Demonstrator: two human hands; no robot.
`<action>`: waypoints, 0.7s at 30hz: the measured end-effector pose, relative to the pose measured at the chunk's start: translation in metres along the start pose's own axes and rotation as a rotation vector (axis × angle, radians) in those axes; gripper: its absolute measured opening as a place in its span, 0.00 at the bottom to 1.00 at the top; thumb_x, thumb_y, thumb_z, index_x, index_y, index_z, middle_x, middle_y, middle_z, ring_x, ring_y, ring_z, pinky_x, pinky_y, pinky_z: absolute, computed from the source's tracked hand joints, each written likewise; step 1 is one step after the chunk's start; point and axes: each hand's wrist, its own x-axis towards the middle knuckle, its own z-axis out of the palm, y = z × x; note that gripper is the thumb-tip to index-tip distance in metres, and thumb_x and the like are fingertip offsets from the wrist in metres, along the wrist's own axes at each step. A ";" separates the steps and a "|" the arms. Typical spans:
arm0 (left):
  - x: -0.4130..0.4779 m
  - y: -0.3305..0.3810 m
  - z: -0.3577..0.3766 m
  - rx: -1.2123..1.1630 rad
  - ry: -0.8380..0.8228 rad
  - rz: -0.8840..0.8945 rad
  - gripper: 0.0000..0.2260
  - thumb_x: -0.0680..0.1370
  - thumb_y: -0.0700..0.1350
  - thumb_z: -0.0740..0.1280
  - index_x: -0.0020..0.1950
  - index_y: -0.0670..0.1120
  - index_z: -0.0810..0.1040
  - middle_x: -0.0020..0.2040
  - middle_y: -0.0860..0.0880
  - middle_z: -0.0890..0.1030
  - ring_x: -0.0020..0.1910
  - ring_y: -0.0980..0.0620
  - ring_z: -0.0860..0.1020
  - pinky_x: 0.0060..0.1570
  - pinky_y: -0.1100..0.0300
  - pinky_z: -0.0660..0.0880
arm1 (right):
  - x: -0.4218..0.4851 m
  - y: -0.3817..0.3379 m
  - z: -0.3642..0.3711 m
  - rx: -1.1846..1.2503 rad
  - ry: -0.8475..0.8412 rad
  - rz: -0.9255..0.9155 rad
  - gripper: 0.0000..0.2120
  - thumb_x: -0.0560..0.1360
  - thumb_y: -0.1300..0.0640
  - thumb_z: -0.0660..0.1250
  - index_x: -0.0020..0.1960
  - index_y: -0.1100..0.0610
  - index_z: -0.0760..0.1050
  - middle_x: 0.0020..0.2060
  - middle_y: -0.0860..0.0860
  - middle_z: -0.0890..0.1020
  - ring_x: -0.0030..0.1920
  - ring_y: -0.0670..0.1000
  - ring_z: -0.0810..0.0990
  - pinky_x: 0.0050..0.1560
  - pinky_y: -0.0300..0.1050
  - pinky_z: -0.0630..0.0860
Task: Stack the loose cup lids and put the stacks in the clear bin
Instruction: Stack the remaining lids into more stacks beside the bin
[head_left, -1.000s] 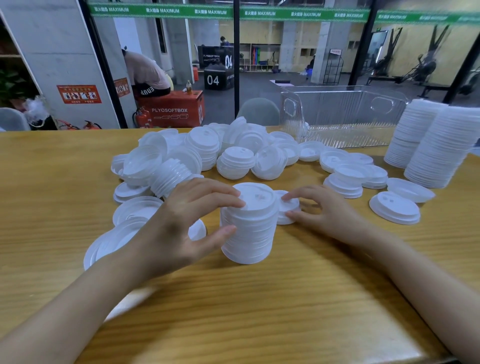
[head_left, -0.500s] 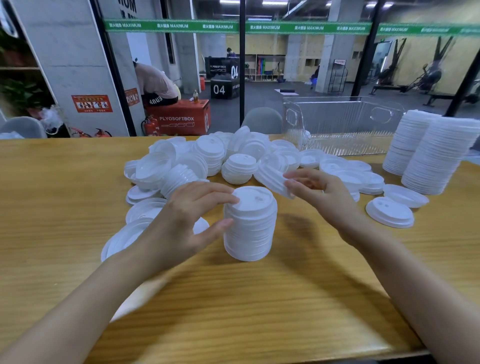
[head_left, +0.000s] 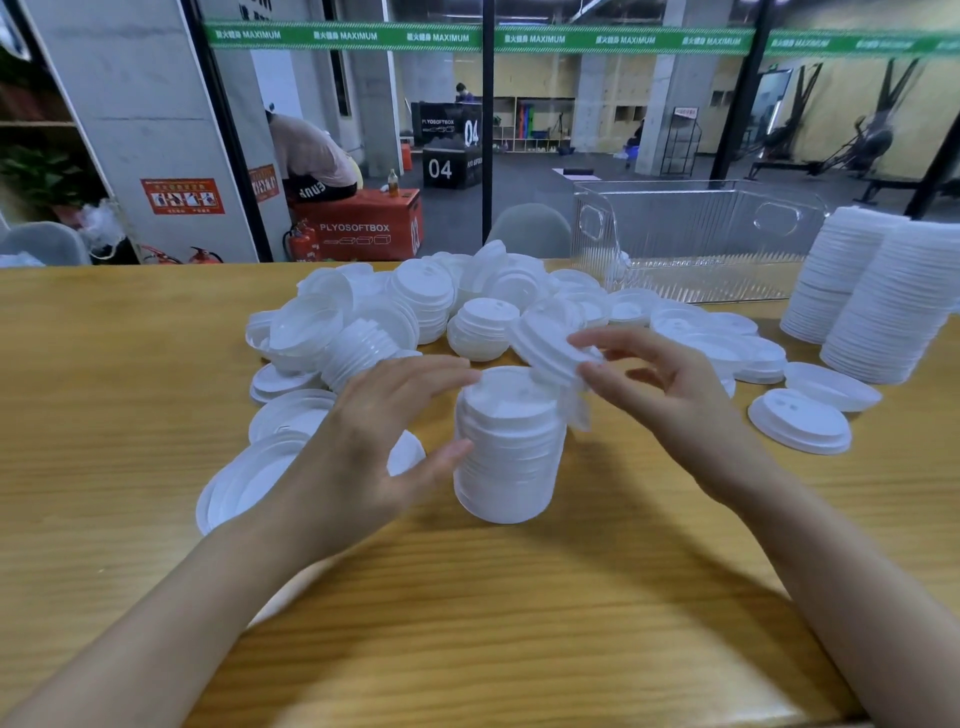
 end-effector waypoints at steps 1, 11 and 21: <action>0.000 0.001 -0.001 0.003 0.020 -0.008 0.20 0.78 0.54 0.65 0.68 0.51 0.71 0.66 0.56 0.75 0.66 0.57 0.71 0.65 0.55 0.69 | -0.001 -0.003 0.003 -0.030 -0.048 -0.044 0.15 0.71 0.39 0.68 0.55 0.40 0.81 0.56 0.38 0.81 0.62 0.44 0.75 0.63 0.42 0.69; -0.001 0.002 -0.001 -0.005 0.018 -0.008 0.19 0.77 0.52 0.65 0.67 0.51 0.70 0.65 0.55 0.75 0.66 0.55 0.72 0.63 0.49 0.71 | -0.003 -0.009 0.014 -0.175 -0.199 -0.181 0.13 0.72 0.40 0.67 0.55 0.39 0.79 0.57 0.36 0.78 0.65 0.47 0.70 0.64 0.36 0.64; -0.004 0.000 -0.001 -0.004 -0.026 0.010 0.17 0.78 0.52 0.65 0.66 0.53 0.72 0.66 0.55 0.74 0.67 0.53 0.72 0.61 0.45 0.72 | -0.003 -0.002 0.001 -0.178 -0.087 -0.132 0.20 0.73 0.38 0.64 0.63 0.39 0.76 0.60 0.35 0.78 0.65 0.43 0.72 0.62 0.31 0.64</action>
